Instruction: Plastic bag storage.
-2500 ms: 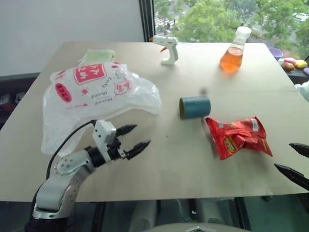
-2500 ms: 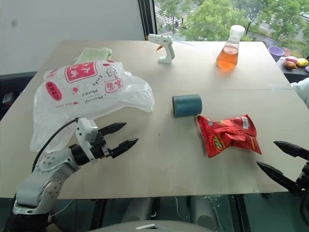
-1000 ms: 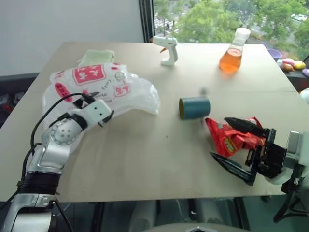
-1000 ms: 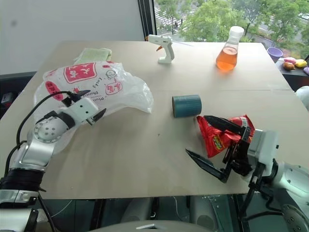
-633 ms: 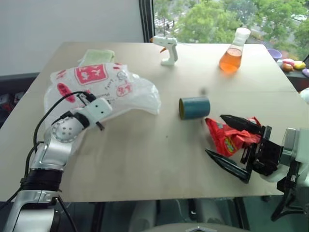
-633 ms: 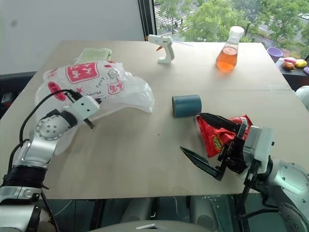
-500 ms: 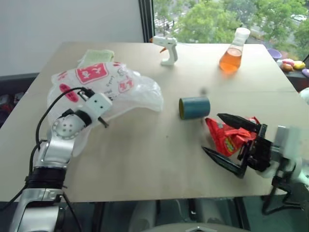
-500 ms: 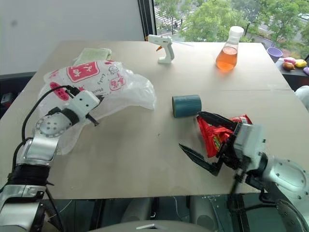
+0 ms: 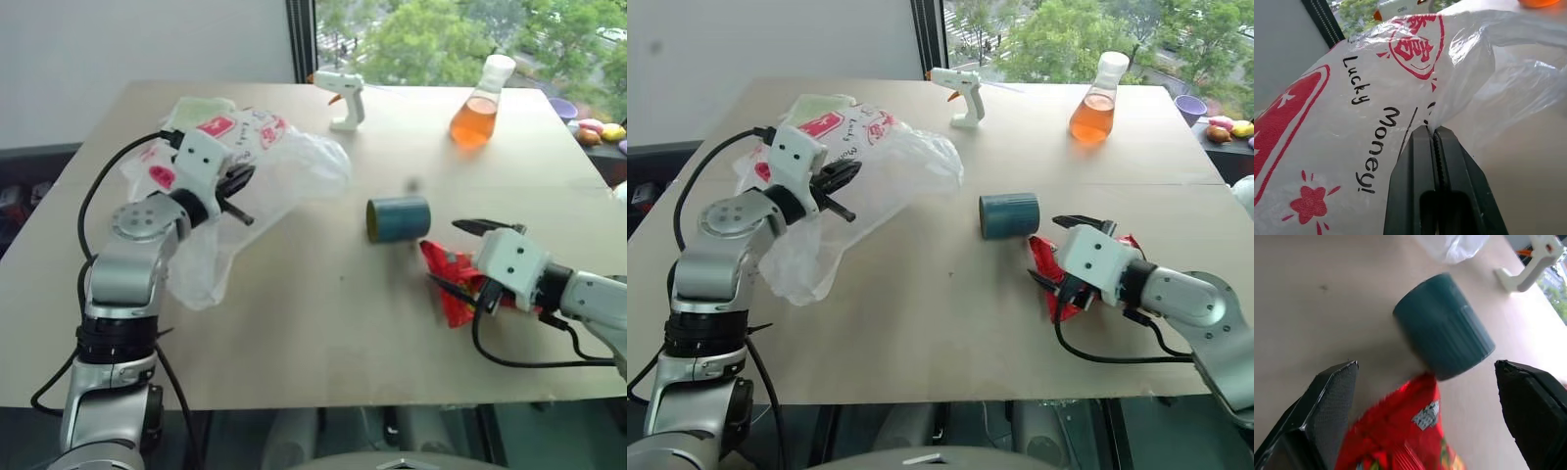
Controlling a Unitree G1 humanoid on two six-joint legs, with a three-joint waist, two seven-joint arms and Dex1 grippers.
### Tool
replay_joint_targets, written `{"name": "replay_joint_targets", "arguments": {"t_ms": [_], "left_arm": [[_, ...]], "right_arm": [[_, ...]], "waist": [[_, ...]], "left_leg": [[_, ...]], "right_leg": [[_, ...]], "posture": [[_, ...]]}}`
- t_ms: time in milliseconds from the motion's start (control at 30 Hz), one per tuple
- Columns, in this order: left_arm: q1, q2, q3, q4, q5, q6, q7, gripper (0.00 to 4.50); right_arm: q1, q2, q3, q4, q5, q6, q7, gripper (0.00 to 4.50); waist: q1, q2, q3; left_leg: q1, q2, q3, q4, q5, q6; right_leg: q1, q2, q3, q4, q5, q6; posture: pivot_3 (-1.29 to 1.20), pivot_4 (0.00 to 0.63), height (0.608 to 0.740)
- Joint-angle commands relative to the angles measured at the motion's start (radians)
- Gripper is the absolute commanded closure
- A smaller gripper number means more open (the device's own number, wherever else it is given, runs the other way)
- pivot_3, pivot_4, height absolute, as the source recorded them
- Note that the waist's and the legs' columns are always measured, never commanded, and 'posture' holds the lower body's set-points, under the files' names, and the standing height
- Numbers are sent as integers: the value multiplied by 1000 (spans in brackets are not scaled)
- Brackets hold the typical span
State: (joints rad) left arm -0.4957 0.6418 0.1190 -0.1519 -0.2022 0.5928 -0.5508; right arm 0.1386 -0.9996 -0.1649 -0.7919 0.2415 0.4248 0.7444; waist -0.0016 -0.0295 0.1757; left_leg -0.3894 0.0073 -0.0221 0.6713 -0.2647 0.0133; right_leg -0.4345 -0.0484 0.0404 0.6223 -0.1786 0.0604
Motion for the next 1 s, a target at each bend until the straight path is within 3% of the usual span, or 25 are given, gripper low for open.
{"name": "replay_joint_targets", "arguments": {"t_ms": [33,100,167,333,433,567,633,667,700,800,1000], "left_arm": [[-3,0,24,-62,-23,34,11,4466],[0,-5,22,-82,-41,67,6,4466],[-3,-14,18,-100,-64,102,4,4466],[-54,-17,15,-115,-124,184,-10,4466],[-93,-12,38,-122,-172,256,-9,4466],[-147,-13,86,-124,-244,372,9,4500],[-161,-13,99,-133,-278,415,8,4500],[-170,-24,113,-136,-306,449,11,4500],[-179,-35,126,-139,-333,480,14,4500],[-201,-63,154,-144,-404,541,21,4500],[-241,-83,157,-109,-450,571,40,4500]], "right_arm": [[196,7,-243,-126,-50,-39,111,0],[269,28,-293,-136,-112,-40,100,0],[299,42,-265,-112,-183,-58,65,0],[166,49,-77,98,-395,-138,-76,0],[94,76,-8,198,-439,-169,-113,0],[55,102,35,251,-452,-205,-107,1247],[53,113,36,255,-449,-225,-105,2323],[48,127,28,240,-424,-213,-99,2580],[43,137,19,225,-403,-206,-93,3216],[36,154,-8,176,-347,-183,-63,4392],[44,170,-50,66,-268,-137,-30,4392]], "waist": [[3,-1,0],[1,-2,-1],[-4,-3,-1],[-15,-6,1],[-14,-6,1],[-13,-5,2],[-13,-5,2],[-12,-5,2],[-12,-5,2],[-10,-5,2],[-11,-5,2]], "left_leg": [[-1,0,-1,1,0,0],[-2,0,-1,2,0,0],[-1,0,-1,4,0,0],[8,1,1,6,0,0],[9,1,1,6,1,0],[7,1,0,5,0,0],[4,0,-1,4,0,0],[4,0,-1,4,0,0],[4,-1,-1,4,0,0],[3,-1,-2,4,0,0],[5,-1,-3,4,0,0]], "right_leg": [[0,0,-1,-1,0,0],[0,0,-1,0,-1,2],[1,0,-1,1,-2,3],[8,0,0,2,-4,-1],[8,1,0,3,-4,-1],[7,1,0,4,-4,0],[5,1,1,3,-2,2],[5,1,1,3,-2,2],[4,0,1,2,-2,2],[4,0,0,1,-2,2],[5,0,0,4,-4,0]], "posture": [[0,150,739],[0,150,739],[0,150,739],[0,150,739],[0,150,739],[0,150,739],[0,150,739],[0,150,739],[0,150,739],[0,150,739],[0,150,739]]}}
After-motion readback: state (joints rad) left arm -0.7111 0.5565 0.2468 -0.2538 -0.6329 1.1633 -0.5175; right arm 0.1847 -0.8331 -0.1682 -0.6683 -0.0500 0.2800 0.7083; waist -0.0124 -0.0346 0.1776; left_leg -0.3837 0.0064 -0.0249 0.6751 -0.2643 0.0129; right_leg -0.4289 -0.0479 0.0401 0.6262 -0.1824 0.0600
